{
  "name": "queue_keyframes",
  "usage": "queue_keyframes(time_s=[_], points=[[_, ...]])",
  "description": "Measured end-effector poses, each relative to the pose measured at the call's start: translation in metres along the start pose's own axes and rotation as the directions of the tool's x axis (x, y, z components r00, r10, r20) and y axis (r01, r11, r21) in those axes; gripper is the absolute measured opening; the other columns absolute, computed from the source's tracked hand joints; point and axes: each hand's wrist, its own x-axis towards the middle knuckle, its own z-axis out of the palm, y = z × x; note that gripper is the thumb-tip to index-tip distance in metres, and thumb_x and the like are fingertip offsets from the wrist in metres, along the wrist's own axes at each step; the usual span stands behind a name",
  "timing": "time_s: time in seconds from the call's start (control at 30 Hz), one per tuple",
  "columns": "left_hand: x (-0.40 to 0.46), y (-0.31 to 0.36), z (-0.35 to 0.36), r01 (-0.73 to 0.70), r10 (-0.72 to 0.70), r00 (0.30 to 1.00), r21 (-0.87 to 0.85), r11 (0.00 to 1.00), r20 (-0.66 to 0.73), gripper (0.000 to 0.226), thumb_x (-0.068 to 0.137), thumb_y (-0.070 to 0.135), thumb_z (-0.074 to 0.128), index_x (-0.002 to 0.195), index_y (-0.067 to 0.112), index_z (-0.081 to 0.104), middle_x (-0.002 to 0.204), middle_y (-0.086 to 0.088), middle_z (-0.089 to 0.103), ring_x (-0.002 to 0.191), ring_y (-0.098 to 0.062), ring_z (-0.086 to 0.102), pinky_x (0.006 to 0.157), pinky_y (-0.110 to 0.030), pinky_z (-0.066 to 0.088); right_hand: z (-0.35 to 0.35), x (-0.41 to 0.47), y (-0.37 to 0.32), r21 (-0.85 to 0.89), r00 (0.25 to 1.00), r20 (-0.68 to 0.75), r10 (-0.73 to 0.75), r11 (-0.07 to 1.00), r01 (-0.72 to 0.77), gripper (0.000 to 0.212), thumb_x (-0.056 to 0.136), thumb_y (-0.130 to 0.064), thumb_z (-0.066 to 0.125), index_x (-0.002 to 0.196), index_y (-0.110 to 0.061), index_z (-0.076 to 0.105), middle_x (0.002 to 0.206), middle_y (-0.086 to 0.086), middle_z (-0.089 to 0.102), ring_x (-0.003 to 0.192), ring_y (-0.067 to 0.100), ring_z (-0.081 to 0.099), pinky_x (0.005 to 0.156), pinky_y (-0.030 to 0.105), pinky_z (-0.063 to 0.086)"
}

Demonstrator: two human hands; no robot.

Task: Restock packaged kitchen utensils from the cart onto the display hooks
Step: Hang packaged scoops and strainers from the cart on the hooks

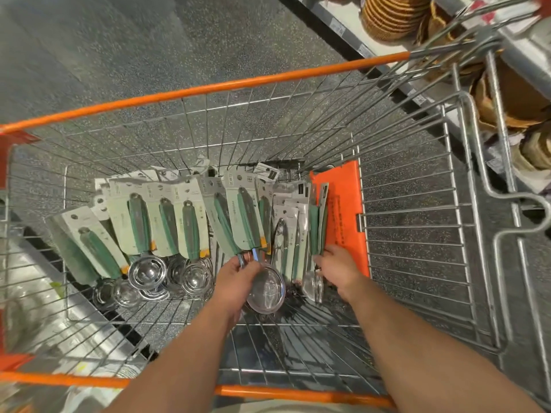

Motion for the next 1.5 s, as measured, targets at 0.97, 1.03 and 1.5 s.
queue_keyframes(time_s=[0.97,1.03,1.5], points=[[-0.040,0.029,0.021,-0.146,0.138,0.969,0.024,0.989,0.207,0.034,0.096,0.032,0.070,0.126,0.020,0.062,0.100,0.003,0.080,0.088,-0.015,0.077,0.082,-0.035,0.059,0.000,-0.064,-0.053,0.373,0.988,0.075,-0.132,0.923,0.095,0.024,0.094,-0.008,0.069,0.118,-0.012,0.072,0.094,0.006,0.079,0.095,0.027,0.074,0.088,0.047,0.061],[-0.048,0.036,0.018,-0.170,0.165,0.965,0.006,0.985,0.203,0.036,0.093,0.037,0.072,0.123,0.019,0.065,0.105,0.000,0.079,0.094,-0.018,0.077,0.089,-0.042,0.062,0.008,-0.076,-0.063,0.460,0.993,0.078,-0.085,0.887,0.040,0.020,0.096,-0.006,0.065,0.115,-0.006,0.072,0.082,0.010,0.079,0.084,0.030,0.075,0.076,0.044,0.063],[-0.111,0.081,-0.045,-0.263,0.302,0.927,-0.189,0.946,0.222,0.013,0.099,0.033,0.066,0.109,0.025,0.064,0.092,0.011,0.077,0.077,0.000,0.074,0.064,-0.018,0.058,0.036,-0.175,-0.138,0.174,0.944,0.017,-0.330,0.931,0.322,0.033,0.100,-0.034,0.052,0.125,-0.020,0.067,0.123,0.005,0.070,0.117,0.026,0.063,0.108,0.051,0.047]])
